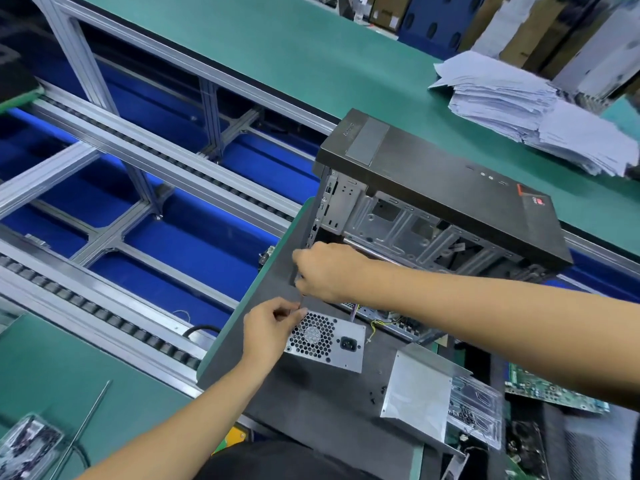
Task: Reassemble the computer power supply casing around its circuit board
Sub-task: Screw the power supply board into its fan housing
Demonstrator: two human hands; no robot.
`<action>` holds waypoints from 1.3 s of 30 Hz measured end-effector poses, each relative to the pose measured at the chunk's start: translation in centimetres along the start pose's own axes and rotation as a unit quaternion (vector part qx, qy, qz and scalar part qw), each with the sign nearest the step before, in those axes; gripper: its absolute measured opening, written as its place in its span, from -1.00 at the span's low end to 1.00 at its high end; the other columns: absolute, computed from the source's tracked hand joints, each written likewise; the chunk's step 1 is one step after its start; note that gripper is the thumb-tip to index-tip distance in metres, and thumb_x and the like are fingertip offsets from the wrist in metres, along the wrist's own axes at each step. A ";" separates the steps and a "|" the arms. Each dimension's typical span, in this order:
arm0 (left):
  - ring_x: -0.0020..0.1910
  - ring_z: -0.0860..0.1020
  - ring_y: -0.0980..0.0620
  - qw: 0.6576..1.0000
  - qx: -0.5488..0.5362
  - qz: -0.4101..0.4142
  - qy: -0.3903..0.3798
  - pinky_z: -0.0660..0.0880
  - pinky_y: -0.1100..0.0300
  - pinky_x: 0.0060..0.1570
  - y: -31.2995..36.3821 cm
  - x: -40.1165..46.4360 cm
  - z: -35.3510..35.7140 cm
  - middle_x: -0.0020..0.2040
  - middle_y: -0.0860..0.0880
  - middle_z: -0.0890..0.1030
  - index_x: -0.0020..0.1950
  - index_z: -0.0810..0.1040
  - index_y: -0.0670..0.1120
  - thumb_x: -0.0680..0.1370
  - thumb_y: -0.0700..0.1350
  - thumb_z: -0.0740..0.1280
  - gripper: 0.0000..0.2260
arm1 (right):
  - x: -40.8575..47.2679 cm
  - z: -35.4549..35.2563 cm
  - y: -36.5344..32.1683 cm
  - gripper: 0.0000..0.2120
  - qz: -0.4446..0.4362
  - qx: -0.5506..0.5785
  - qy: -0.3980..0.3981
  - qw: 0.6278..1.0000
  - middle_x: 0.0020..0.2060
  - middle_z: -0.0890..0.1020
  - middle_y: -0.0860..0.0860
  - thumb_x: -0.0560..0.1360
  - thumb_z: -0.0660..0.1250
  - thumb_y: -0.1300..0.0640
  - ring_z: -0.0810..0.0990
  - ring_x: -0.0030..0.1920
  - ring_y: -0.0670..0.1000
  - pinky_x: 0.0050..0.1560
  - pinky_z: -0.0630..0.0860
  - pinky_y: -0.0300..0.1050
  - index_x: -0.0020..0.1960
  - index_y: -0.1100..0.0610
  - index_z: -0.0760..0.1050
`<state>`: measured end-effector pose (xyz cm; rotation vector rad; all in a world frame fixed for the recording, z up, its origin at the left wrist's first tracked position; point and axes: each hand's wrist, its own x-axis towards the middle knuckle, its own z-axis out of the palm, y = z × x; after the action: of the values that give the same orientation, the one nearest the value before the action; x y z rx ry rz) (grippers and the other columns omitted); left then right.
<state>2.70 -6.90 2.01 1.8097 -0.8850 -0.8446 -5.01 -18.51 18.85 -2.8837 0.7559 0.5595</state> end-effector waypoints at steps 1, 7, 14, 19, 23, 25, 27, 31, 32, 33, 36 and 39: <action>-0.31 0.63 0.18 1.000 -0.008 0.002 -0.005 0.52 0.31 -0.28 0.0 0.0 0.0 -0.30 0.14 0.68 -0.16 0.71 0.06 0.47 0.01 0.56 -0.92 | 0.0 -0.2 -0.1 -0.81 -0.004 -0.004 -0.005 1.000 -0.15 0.59 0.12 0.57 0.23 0.03 0.38 -0.36 0.07 -0.42 0.19 -0.11 0.08 0.12 0.34; -0.25 0.64 0.19 0.999 -0.028 -0.001 -0.027 0.48 0.36 -0.21 -0.2 0.3 -0.6 -0.25 0.16 0.70 -0.16 0.73 0.06 0.46 -0.05 0.58 -0.94 | 0.3 -2.9 2.7 -0.64 -0.331 -0.253 -0.026 0.908 -0.14 0.50 0.03 0.54 0.15 0.08 0.22 -0.51 0.00 -0.49 0.15 -0.12 0.30 -0.02 0.17; -0.25 0.65 0.22 1.000 -0.023 -0.002 -0.007 0.54 0.34 -0.19 0.1 0.0 -0.3 -0.26 0.20 0.70 -0.14 0.74 0.06 0.44 -0.02 0.59 -0.93 | 0.5 0.0 1.8 -0.84 -0.058 0.072 0.010 0.996 -0.41 0.42 -0.01 0.49 0.28 0.15 0.43 -0.36 0.07 -0.41 0.22 -0.09 -0.18 0.06 0.30; -0.22 0.66 0.20 0.999 -0.033 0.003 -0.030 0.53 0.34 -0.18 -0.1 0.2 -0.7 -0.24 0.17 0.71 -0.12 0.75 0.03 0.45 -0.02 0.58 -0.93 | -0.3 -1.4 2.2 -0.66 -0.117 -0.032 -0.019 0.992 -0.31 0.46 -0.07 0.50 0.30 0.01 0.39 -0.41 0.00 -0.45 0.20 -0.10 0.18 0.06 0.26; -0.21 0.65 0.22 0.999 -0.022 0.002 -0.034 0.50 0.36 -0.17 -0.2 0.4 -0.6 -0.22 0.19 0.71 -0.09 0.76 0.03 0.45 -0.02 0.57 -0.92 | -0.3 -3.5 3.5 -0.61 -0.348 -0.292 0.006 0.891 -0.07 0.52 0.06 0.59 0.17 0.20 0.32 -0.47 0.09 -0.46 0.13 -0.07 0.36 -0.03 0.20; -0.21 0.65 0.23 0.999 -0.018 0.004 -0.035 0.50 0.40 -0.16 -0.3 0.5 -0.6 -0.21 0.20 0.71 -0.08 0.76 0.04 0.45 -0.01 0.57 -0.91 | -0.1 -3.8 3.4 -0.72 -0.373 -0.314 0.012 0.873 -0.12 0.56 0.06 0.63 0.14 0.19 0.42 -0.38 0.16 -0.42 0.21 -0.04 0.33 0.02 0.31; -0.21 0.65 0.24 1.000 -0.007 0.008 -0.030 0.52 0.40 -0.17 -0.2 0.5 -0.7 -0.22 0.20 0.71 -0.08 0.75 0.05 0.45 0.00 0.57 -0.91 | 0.1 -3.2 3.0 -0.78 -0.316 -0.263 0.017 0.911 -0.27 0.53 0.03 0.64 0.16 0.05 0.45 -0.34 0.15 -0.37 0.26 -0.04 0.25 0.07 0.37; -0.28 0.64 0.20 0.999 0.002 0.026 -0.021 0.50 0.38 -0.27 0.0 0.4 -0.7 -0.30 0.18 0.68 -0.12 0.74 0.07 0.46 -0.01 0.58 -0.94 | -0.1 -1.3 1.4 -0.66 -0.161 -0.234 0.040 0.958 -0.42 0.31 0.00 0.64 0.09 -0.13 0.52 -0.33 0.15 -0.39 0.25 -0.09 0.04 0.11 0.47; -0.28 0.64 0.18 0.999 0.004 0.031 -0.025 0.51 0.35 -0.28 0.0 0.4 -0.7 -0.30 0.18 0.68 -0.13 0.74 0.06 0.46 -0.01 0.57 -0.95 | -0.2 -1.1 1.3 -0.64 -0.146 -0.243 0.054 0.958 -0.43 0.29 0.00 0.64 0.07 -0.14 0.51 -0.36 0.14 -0.43 0.20 -0.10 0.01 0.12 0.47; -0.28 0.64 0.17 0.999 0.004 0.032 -0.028 0.52 0.31 -0.27 -0.1 0.3 -0.8 -0.30 0.17 0.68 -0.12 0.74 0.06 0.47 -0.01 0.57 -0.95 | -0.4 -1.1 1.3 -0.64 -0.139 -0.244 0.065 0.957 -0.44 0.30 0.00 0.63 0.07 -0.15 0.44 -0.43 0.11 -0.46 0.15 -0.12 0.07 0.12 0.45; -0.27 0.63 0.17 0.999 0.002 0.018 -0.040 0.51 0.30 -0.26 -0.1 0.4 -1.0 -0.29 0.14 0.69 -0.12 0.73 0.04 0.48 0.01 0.55 -0.93 | -0.5 -1.7 1.9 -0.62 -0.177 -0.215 0.067 0.958 -0.25 0.43 0.02 0.58 0.16 -0.10 0.29 -0.50 0.04 -0.50 0.16 -0.11 0.30 0.05 0.25; -0.26 0.63 0.20 0.999 -0.007 0.008 -0.045 0.46 0.38 -0.26 0.0 0.6 -1.0 -0.27 0.16 0.69 -0.13 0.73 0.05 0.48 -0.01 0.56 -0.94 | -0.4 -2.9 2.2 -0.65 -0.254 -0.253 0.037 0.933 0.00 0.44 0.08 0.60 0.18 0.10 0.35 -0.48 0.08 -0.49 0.23 -0.07 0.33 -0.04 0.16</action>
<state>3.83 -7.01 2.29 1.7618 -0.9470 -0.9268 -5.49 -20.81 21.72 -3.3807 -0.1866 0.6504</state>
